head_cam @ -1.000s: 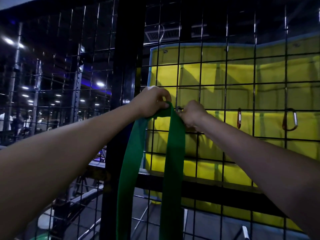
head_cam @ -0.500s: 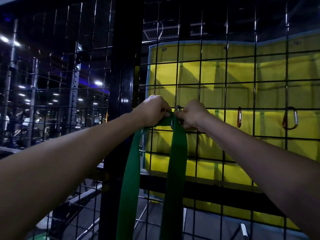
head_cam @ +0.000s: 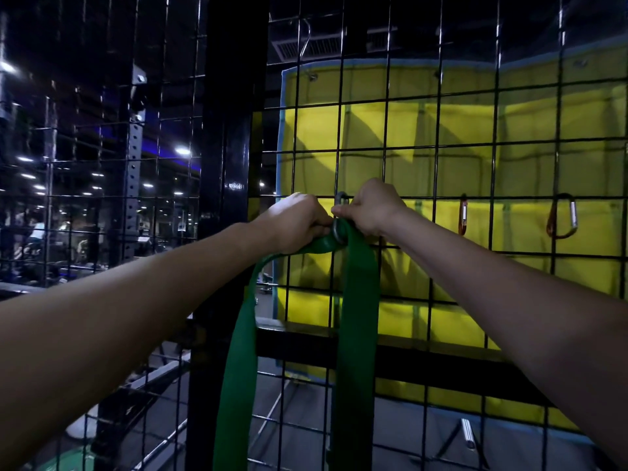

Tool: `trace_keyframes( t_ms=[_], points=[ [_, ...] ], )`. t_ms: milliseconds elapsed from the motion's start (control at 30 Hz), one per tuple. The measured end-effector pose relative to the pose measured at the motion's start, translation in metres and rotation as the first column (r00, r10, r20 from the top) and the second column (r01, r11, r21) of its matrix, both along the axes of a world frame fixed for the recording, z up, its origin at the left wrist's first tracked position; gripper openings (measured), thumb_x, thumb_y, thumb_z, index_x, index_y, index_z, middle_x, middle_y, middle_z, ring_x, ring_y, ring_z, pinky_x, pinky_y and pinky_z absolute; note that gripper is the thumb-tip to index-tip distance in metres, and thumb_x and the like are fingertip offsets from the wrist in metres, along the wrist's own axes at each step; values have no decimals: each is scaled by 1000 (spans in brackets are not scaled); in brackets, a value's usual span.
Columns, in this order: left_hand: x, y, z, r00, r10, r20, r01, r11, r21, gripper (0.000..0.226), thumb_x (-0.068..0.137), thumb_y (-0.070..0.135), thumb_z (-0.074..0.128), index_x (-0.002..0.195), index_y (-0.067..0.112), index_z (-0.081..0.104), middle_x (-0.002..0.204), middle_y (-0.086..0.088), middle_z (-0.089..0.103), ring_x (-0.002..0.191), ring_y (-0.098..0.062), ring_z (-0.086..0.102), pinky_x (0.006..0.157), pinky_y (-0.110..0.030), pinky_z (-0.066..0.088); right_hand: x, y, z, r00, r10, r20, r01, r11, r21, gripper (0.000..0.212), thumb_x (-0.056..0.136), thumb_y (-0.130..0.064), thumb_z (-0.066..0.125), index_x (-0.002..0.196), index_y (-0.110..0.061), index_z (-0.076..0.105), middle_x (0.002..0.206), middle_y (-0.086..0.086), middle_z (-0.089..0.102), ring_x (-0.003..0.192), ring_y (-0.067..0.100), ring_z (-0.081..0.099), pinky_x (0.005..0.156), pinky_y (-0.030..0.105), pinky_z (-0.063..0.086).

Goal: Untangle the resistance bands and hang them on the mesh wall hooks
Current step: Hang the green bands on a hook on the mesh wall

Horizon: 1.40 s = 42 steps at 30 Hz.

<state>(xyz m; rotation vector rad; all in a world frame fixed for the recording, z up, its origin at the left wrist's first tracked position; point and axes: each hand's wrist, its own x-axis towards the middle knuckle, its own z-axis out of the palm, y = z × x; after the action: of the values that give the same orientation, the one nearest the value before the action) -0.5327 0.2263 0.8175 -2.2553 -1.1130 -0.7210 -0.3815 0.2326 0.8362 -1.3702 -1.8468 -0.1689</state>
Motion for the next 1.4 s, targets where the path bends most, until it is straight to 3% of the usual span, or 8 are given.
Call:
trace_keyframes(
  t_ms=[333, 500, 600, 733, 833, 1100, 1300, 1400],
  points=[
    [4, -8, -5, 996, 54, -68, -59, 996, -70, 22, 93, 11, 48, 86, -1, 65, 87, -15, 64, 79, -26, 59, 70, -32, 48, -2, 3, 5, 999, -45, 4, 46, 998, -44, 44, 84, -47, 62, 69, -8, 49, 59, 3, 38, 58, 20, 39, 44, 25, 24],
    [1, -2, -22, 971, -35, 237, 58, 994, -93, 23, 95, 11, 46, 93, 0, 67, 92, -13, 67, 81, -25, 62, 72, -35, 51, -3, 1, 4, 999, -43, 11, 43, 999, -31, 39, 85, -45, 61, 79, -8, 54, 60, 2, 38, 72, 21, 46, 45, 24, 26],
    [2, -2, -31, 865, -100, 491, 159, 984, -79, 26, 97, 14, 46, 107, 2, 66, 97, -9, 66, 88, -23, 62, 76, -32, 51, -4, 2, 2, 999, -27, -17, 27, 999, -17, 37, 85, -43, 62, 75, -8, 54, 60, 1, 39, 75, 21, 46, 45, 23, 25],
    [7, -5, -33, 556, -111, 824, 382, 914, -135, 31, 97, 28, 47, 94, 4, 68, 85, -5, 64, 78, -19, 62, 63, -23, 50, -6, 5, -2, 997, -21, -70, 19, 1000, -17, 42, 86, -42, 62, 63, -12, 43, 60, 2, 37, 58, 18, 39, 45, 25, 23],
    [11, -5, -33, 461, -109, 881, 438, 891, -119, 31, 94, 34, 53, 92, 7, 70, 91, -8, 70, 86, -19, 68, 75, -26, 56, -6, 4, -1, 993, 0, -117, -5, 999, -41, 34, 86, -42, 61, 78, -11, 52, 66, 4, 42, 58, 16, 40, 45, 26, 24],
    [3, -4, -20, 802, -101, 589, 183, 980, -80, 31, 96, 31, 48, 97, 9, 70, 96, -14, 68, 89, -29, 63, 80, -45, 52, -1, 9, -1, 970, 103, -218, -123, 989, -78, 33, 85, -40, 65, 90, -8, 56, 61, 3, 41, 52, 15, 36, 45, 27, 26],
    [8, 5, -16, 696, -146, 703, 195, 981, 11, 21, 86, 17, 63, 105, 21, 56, 95, -4, 63, 88, -23, 62, 75, -41, 54, -1, 6, 0, 966, 136, -222, -163, 981, -108, 31, 87, -33, 64, 73, -8, 51, 56, 6, 44, 46, 16, 40, 46, 25, 31],
    [3, 4, -12, 765, -188, 616, 194, 979, 57, 14, 85, 16, 65, 96, 19, 58, 92, -3, 62, 87, -21, 61, 76, -40, 53, -1, 5, 0, 947, 173, -269, -212, 970, -123, 32, 87, -29, 63, 67, -8, 50, 54, 4, 44, 46, 15, 40, 47, 24, 33]
  ],
)
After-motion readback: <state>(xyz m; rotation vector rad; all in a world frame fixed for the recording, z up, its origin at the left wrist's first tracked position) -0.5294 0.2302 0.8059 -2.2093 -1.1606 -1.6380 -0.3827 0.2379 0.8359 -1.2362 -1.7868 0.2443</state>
